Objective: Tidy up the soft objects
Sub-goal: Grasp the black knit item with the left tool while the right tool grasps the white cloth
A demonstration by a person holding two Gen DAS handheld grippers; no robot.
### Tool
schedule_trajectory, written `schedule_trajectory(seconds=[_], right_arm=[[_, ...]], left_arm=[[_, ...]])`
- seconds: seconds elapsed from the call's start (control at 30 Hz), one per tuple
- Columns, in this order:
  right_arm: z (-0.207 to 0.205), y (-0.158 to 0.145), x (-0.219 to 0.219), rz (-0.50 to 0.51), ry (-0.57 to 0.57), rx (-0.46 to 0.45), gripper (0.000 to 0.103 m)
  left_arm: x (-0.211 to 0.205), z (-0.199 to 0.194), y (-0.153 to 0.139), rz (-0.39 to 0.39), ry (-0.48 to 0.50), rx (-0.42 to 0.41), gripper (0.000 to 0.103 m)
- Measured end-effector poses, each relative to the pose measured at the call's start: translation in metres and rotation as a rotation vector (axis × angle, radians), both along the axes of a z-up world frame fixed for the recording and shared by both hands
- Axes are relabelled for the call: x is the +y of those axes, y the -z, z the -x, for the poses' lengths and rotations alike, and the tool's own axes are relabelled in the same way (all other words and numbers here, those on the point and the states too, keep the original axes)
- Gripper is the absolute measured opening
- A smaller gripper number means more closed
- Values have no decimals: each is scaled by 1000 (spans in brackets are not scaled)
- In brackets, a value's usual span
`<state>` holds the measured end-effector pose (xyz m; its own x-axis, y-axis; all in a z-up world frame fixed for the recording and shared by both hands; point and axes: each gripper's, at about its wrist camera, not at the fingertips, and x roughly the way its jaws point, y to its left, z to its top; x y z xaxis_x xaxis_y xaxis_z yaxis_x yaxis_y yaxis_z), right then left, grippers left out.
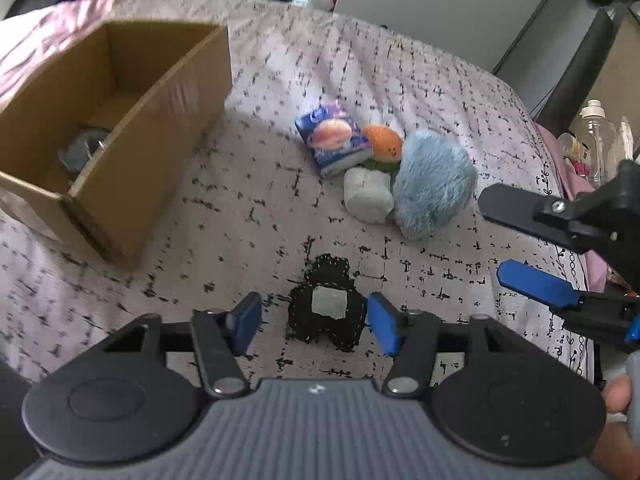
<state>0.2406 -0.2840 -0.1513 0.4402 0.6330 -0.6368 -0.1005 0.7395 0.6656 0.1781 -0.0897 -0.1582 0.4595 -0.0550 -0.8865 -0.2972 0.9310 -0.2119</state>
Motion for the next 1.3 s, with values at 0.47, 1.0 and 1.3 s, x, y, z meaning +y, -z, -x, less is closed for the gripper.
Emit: schedule_trajectory(seconds=[0.47,1.0,1.3], right_arm=[[-10,24,18,-33,16,12,66],[-25,50,53,10,58,51,53],[-33,63,66,93,118,50,53]], left_arm=[[9,-22,46,94,-1,82,53],[48,-33,36,122,17,38,29],[67,-39,40,158,-2,46,29]])
